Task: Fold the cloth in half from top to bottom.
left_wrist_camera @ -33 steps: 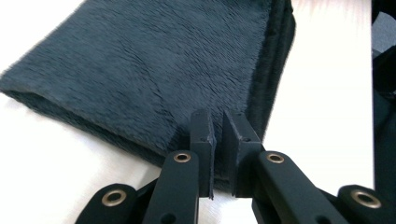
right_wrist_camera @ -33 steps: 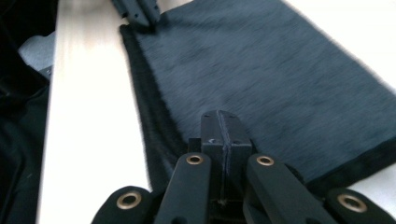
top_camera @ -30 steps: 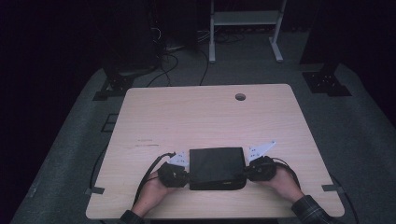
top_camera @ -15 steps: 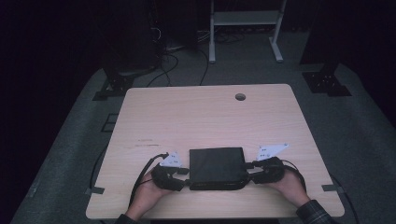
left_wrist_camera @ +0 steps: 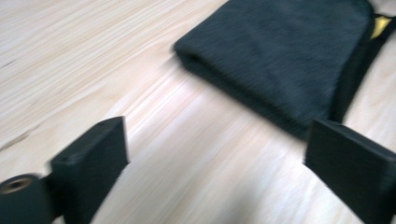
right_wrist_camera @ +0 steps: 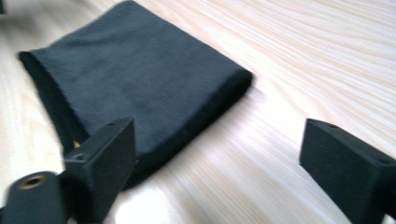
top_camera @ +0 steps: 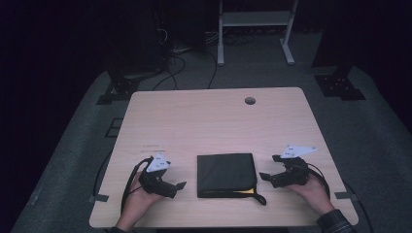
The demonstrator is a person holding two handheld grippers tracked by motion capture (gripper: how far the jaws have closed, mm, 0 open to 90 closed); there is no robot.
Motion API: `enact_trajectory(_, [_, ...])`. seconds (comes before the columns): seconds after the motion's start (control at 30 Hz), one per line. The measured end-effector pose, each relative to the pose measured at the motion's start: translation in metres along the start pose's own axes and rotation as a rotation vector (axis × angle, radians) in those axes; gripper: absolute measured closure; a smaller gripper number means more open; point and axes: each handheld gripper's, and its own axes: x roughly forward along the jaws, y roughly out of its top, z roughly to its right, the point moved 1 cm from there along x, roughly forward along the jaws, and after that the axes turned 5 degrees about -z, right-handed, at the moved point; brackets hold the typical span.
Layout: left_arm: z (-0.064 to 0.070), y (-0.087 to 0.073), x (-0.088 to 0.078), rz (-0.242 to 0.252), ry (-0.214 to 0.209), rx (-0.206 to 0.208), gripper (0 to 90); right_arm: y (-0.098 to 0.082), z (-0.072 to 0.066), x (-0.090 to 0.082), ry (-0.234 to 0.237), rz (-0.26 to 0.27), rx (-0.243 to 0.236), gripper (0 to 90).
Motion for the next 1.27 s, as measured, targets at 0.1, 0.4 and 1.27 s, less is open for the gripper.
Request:
enact_trajectory(0.1, [-0.006, -0.010, -0.003, -0.009, 0.021, -0.017, 0.0, -0.007, 0.009, -0.007, -0.023, 0.008, 0.025, 8.2])
enact_trajectory(0.4, [-0.019, -0.040, -0.011, -0.080, 0.089, -0.031, 0.0, -0.034, 0.030, -0.018, -0.111, -0.012, 0.083, 2.1])
enact_trajectory(1.27, [-0.032, -0.064, -0.009, -0.062, 0.067, -0.040, 0.0, -0.065, 0.044, -0.017, -0.241, -0.097, 0.116, 1.6])
